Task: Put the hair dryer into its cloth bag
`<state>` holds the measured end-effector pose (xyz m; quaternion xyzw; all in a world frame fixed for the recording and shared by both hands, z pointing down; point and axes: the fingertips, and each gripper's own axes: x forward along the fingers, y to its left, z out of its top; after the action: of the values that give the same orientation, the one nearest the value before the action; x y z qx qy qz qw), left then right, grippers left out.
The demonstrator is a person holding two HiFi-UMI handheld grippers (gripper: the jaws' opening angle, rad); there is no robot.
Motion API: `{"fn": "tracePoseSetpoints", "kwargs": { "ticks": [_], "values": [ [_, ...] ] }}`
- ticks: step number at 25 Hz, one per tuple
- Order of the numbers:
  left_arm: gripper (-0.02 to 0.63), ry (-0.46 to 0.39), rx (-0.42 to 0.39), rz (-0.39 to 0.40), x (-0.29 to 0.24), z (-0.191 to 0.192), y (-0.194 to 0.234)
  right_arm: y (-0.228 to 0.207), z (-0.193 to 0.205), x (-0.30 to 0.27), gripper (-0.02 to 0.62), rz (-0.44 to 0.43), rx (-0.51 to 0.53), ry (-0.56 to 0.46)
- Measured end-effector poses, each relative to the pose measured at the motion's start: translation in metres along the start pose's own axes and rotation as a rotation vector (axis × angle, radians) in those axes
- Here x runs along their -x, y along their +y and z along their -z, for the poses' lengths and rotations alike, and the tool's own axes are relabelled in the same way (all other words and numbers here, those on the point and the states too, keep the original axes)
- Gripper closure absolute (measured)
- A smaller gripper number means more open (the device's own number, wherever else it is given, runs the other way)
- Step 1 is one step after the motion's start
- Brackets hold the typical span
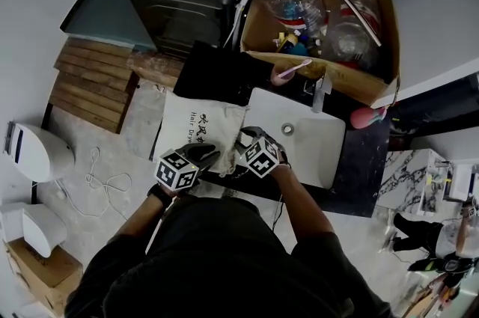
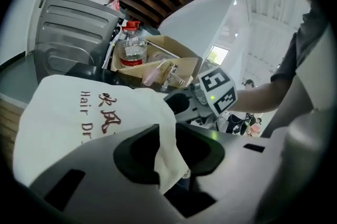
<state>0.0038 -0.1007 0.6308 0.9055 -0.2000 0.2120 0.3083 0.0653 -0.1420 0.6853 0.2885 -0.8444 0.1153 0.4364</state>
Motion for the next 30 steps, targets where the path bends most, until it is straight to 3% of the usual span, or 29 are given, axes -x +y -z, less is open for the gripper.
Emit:
{"fn": "tracePoseSetpoints", "kwargs": {
  "ticks": [7, 11, 19, 25, 30],
  "values": [
    [0.508, -0.040, 0.059, -0.115, 0.041, 0.008, 0.055, 0.038, 0.009, 0.003, 0.440, -0.083, 0.011, 0.010],
    [0.508, -0.034, 0.079, -0.178, 0.054, 0.021, 0.085, 0.069, 0.021, 0.002, 0.440, -0.167, 0.072, 0.058],
    [0.512, -0.008, 0.031, -0.172, 0.052, 0.023, 0.103, 0.105, 0.026, 0.003, 0.442, -0.228, 0.095, 0.102],
    [0.499, -0.006, 0.017, -0.137, 0.052, 0.022, 0.100, 0.101, 0.028, 0.007, 0.442, -0.194, 0.025, 0.100],
    [0.488, -0.009, -0.027, -0.118, 0.055, 0.017, 0.091, 0.074, 0.031, 0.021, 0.440, -0.081, -0.069, 0.067]
  ]
}}
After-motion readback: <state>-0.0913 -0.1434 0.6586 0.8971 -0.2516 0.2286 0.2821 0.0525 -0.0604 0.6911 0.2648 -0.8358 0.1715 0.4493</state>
